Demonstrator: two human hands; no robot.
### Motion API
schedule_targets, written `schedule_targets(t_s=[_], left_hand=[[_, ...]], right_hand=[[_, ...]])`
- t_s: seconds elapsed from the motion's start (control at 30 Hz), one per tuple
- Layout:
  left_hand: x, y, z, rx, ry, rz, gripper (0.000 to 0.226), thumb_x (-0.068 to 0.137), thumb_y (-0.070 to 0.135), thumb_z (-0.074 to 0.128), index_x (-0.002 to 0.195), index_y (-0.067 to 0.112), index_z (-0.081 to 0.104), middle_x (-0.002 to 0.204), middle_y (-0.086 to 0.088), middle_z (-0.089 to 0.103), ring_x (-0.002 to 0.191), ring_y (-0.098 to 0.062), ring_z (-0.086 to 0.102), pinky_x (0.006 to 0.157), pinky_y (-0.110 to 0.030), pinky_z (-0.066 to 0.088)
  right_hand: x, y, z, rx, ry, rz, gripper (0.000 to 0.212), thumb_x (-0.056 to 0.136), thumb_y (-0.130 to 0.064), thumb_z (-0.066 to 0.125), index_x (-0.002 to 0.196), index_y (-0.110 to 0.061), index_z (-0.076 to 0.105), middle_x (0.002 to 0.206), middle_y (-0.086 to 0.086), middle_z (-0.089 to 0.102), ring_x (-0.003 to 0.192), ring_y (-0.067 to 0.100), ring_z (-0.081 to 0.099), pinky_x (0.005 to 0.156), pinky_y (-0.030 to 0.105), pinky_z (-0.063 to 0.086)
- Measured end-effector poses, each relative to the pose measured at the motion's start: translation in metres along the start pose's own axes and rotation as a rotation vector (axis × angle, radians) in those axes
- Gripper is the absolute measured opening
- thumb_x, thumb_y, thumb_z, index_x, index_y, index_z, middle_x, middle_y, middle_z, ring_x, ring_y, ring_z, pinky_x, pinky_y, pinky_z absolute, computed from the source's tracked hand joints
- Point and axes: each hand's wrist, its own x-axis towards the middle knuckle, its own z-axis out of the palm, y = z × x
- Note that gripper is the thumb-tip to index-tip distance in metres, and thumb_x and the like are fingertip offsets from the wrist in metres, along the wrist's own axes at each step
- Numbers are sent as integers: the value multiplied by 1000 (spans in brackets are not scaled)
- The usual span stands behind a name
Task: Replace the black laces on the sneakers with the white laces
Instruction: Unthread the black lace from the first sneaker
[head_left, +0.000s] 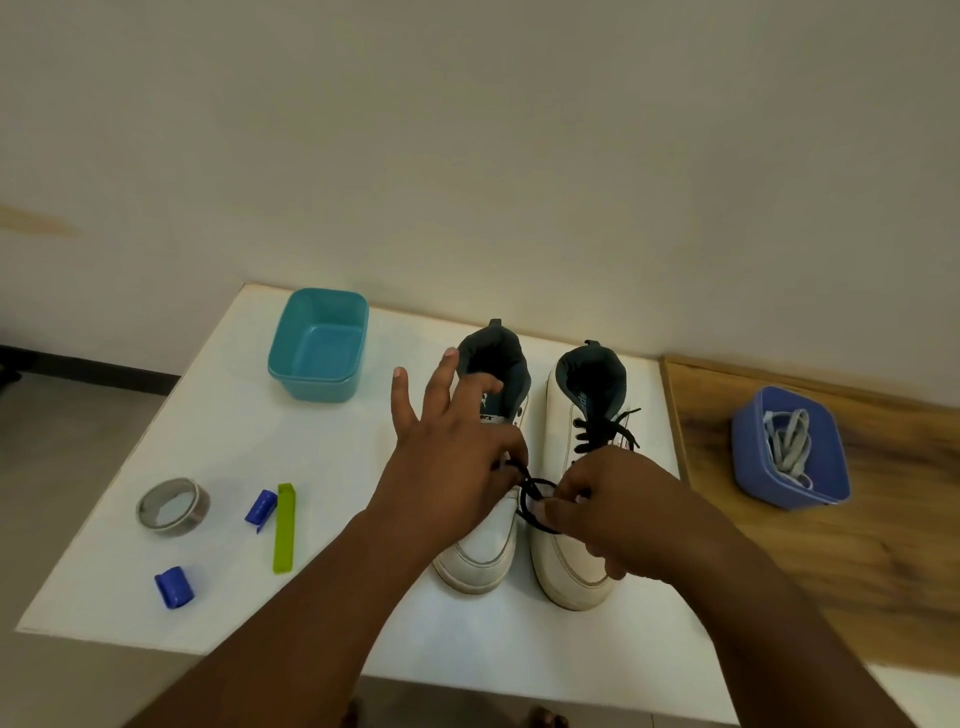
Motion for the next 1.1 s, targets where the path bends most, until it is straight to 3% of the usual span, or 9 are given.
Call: schedule_targets(t_s=[0.1,0.23,0.4,0.57,0.67,0.73,0.8,0.93,1.1], left_hand=[[5,0,-3,-139,102,-75,10,91,51,62,98,46,65,146,14,41,153,-23,9,119,-62,-3],[9,-3,-11,-341,224,-127,17,91,51,63,106,45,64,140,17,50,150,-16,21,121,-58,4],[7,-8,-11,-222,78,-210,42,88,68,55,125,48,57,159,11,30,154,-19,2,120,-58,-3],[2,-9,-7,-68,-11,-220,28,93,57,52,115,44,64,167,3,10,153,-27,-16,118,-63,-8],[1,-9,-5,-32,-44,-190,29,89,62,55,114,51,64,168,3,2,152,-29,-20,116,-64,-11],[1,-8,-5,15,-63,-165,34,86,69,52,115,54,63,168,3,-2,151,-30,-22,114,-65,-12],[-1,-7,-5,54,-98,-152,36,86,71,49,115,54,64,168,3,-3,151,-31,-24,114,-67,-13],[-3,-6,-8,38,-122,-166,30,90,63,50,113,53,66,168,3,1,151,-30,-24,114,-67,-15],[-3,-7,-9,73,-129,-132,28,86,63,54,108,53,67,167,1,6,151,-33,-21,113,-69,-13]], right_hand=[[2,1,-1,-159,135,9,49,94,-59,60,61,-22,57,58,-3,53,51,8,50,52,22,34],[7,7,4,-319,263,48,49,92,-63,57,65,-22,57,62,-5,56,60,8,57,56,26,43],[12,3,8,-413,434,74,39,94,-63,53,77,-28,58,71,-8,53,64,7,55,63,25,44],[21,-3,20,-213,535,-111,45,95,-47,63,138,-35,55,122,-4,55,98,13,60,77,23,44],[27,-4,24,147,666,-234,14,102,-32,57,107,-31,69,93,-11,61,74,6,59,70,26,52],[24,-7,16,586,811,-281,16,102,-21,54,97,-31,65,77,-8,64,65,8,61,61,30,55],[22,-7,6,846,929,-338,21,101,-12,53,100,-30,64,85,-4,69,77,11,69,68,34,60],[25,-5,10,758,982,-423,51,92,0,52,123,-39,60,122,-5,65,112,15,65,91,35,56],[21,-9,16,458,1029,-545,30,97,4,56,118,-11,70,131,3,62,121,5,57,94,11,44]])
